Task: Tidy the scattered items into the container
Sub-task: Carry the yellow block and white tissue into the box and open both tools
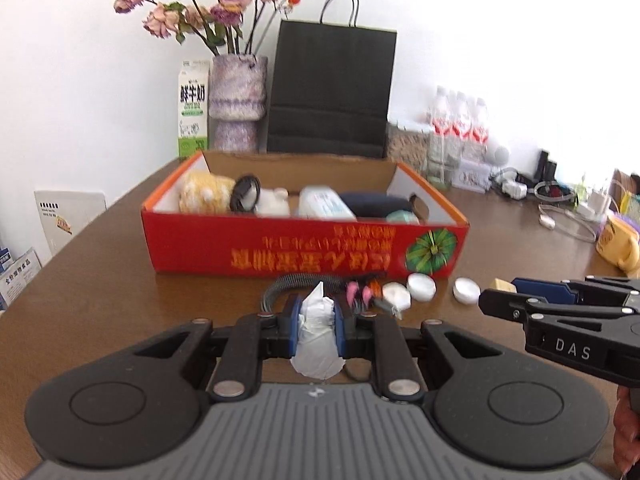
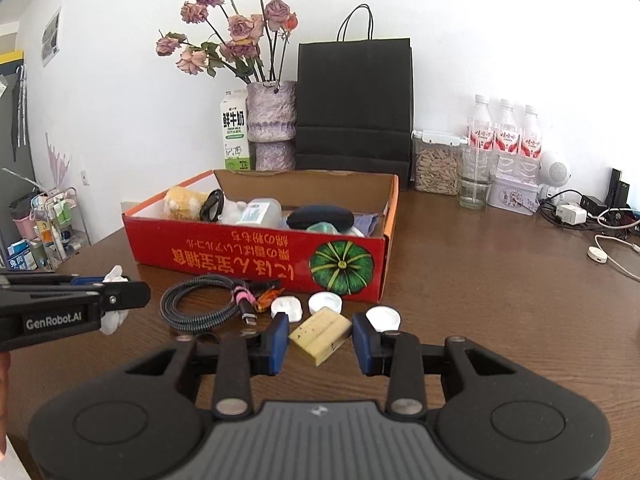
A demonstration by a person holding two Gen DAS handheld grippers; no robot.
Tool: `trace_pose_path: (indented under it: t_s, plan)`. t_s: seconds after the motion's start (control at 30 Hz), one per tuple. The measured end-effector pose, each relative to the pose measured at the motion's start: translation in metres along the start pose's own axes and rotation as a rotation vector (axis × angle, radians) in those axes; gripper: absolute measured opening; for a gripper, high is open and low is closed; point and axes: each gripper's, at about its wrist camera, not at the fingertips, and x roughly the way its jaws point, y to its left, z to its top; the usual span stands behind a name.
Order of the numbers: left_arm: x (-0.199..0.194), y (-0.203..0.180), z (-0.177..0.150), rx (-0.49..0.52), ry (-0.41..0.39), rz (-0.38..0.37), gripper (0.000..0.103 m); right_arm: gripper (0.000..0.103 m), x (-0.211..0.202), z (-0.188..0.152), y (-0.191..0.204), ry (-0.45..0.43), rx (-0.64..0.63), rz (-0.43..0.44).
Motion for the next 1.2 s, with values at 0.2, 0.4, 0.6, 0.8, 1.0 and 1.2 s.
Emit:
trace_pose_path:
  t_s: [0.2,0.4,0.6,0.8,1.0,1.2]
  plan:
    - [0.014,0.015,0.039,-0.037,-0.105,0.004,0.017,0.033,0.020,0.039,0.011,-0.067,0.001,-0.011]
    - [0.040,0.027,0.077,-0.047,-0.186,0.015,0.017,0.033,0.055,0.081,0.018,-0.131,0.059,-0.017]
    - [0.083,0.037,0.112,-0.046,-0.226,0.036,0.018,0.033,0.103,0.121,0.024,-0.147,0.071,-0.039]
    - [0.139,0.045,0.139,-0.063,-0.158,0.083,0.018,0.033,0.152,0.142,0.020,-0.128,0.087,-0.059]
    - [0.174,0.056,0.126,-0.048,-0.093,0.124,0.018,0.033,0.183,0.129,0.014,-0.048,0.083,-0.066]
    - [0.178,0.056,0.122,-0.030,-0.084,0.151,0.019,0.034,0.188,0.124,0.016,-0.027,0.064,-0.071]
